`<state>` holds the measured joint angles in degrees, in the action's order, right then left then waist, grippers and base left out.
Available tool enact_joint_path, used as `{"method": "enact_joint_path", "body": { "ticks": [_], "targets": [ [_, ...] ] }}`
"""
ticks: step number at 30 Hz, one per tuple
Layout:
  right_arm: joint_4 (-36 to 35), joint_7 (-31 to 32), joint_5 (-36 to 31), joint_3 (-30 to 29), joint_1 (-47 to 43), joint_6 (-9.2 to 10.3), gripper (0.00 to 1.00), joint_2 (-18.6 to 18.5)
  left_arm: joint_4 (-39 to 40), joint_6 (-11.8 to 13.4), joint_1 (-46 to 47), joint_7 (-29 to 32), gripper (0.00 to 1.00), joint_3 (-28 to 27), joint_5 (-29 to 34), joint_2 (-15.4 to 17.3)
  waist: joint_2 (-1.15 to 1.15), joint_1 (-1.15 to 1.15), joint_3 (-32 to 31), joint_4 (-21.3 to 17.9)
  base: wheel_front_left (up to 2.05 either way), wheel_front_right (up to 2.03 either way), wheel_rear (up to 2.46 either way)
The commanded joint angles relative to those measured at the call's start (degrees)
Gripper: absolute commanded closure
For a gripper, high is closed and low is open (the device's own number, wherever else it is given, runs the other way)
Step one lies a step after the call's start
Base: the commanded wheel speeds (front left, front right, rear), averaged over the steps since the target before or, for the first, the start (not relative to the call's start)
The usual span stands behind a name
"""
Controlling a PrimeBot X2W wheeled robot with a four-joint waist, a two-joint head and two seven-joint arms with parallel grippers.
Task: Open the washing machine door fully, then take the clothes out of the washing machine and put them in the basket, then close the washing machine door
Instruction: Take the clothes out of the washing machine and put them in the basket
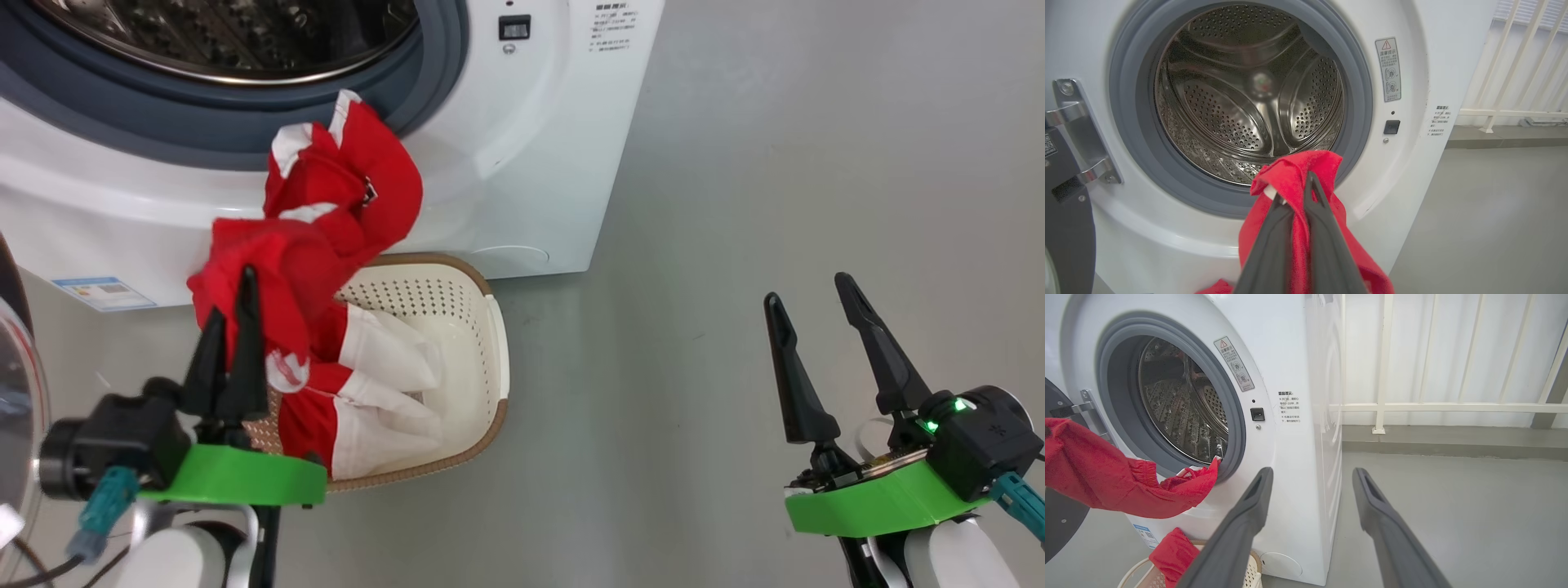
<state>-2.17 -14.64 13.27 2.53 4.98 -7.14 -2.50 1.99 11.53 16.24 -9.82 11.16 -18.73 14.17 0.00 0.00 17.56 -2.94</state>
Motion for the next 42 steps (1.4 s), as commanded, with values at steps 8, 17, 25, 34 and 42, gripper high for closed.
{"method": "enact_joint_path", "body": {
  "ticks": [8, 17, 25, 34, 42],
  "targets": [
    [-1.38, -0.36, -0.05, 1.84, 1.21, -0.35, 0.0, -0.38, -15.15, -2.83, 6.88, -2.72, 1.0, -0.62, -1.96, -1.76, 0.0, 0.0, 2.31, -1.26, 0.0, 0.0, 0.0],
    [-1.0, -0.36, 0.27, 2.36, 2.27, -0.35, 0.0, -0.38, -34.79, -5.85, 14.05, -4.58, 1.0, -1.11, -3.96, -4.14, 0.0, 0.0, 4.36, -2.73, 0.0, 0.0, 0.0],
    [-0.66, -0.36, 0.52, 3.19, 3.28, -0.35, 0.0, -0.38, -50.84, -8.66, 20.92, -5.02, 1.0, -1.62, -5.28, -5.58, 0.0, 0.0, 7.02, -4.12, 0.0, 0.0, 0.0],
    [-0.68, -0.36, 0.7, 3.52, 4.73, -0.35, 0.0, -0.38, -64.01, -10.82, 27.82, -5.14, 1.0, -1.97, -6.17, -6.26, 0.0, 0.0, 10.46, -5.37, 0.0, 0.0, 0.0],
    [-0.66, -0.36, 1.1, 4.63, 6.15, -0.35, 0.0, -0.38, -71.73, -12.06, 32.32, -3.7, 1.0, -2.46, -7.59, -6.1, 0.0, 0.0, 13.56, -6.62, 0.0, 0.0, 0.0]
  ]
}}
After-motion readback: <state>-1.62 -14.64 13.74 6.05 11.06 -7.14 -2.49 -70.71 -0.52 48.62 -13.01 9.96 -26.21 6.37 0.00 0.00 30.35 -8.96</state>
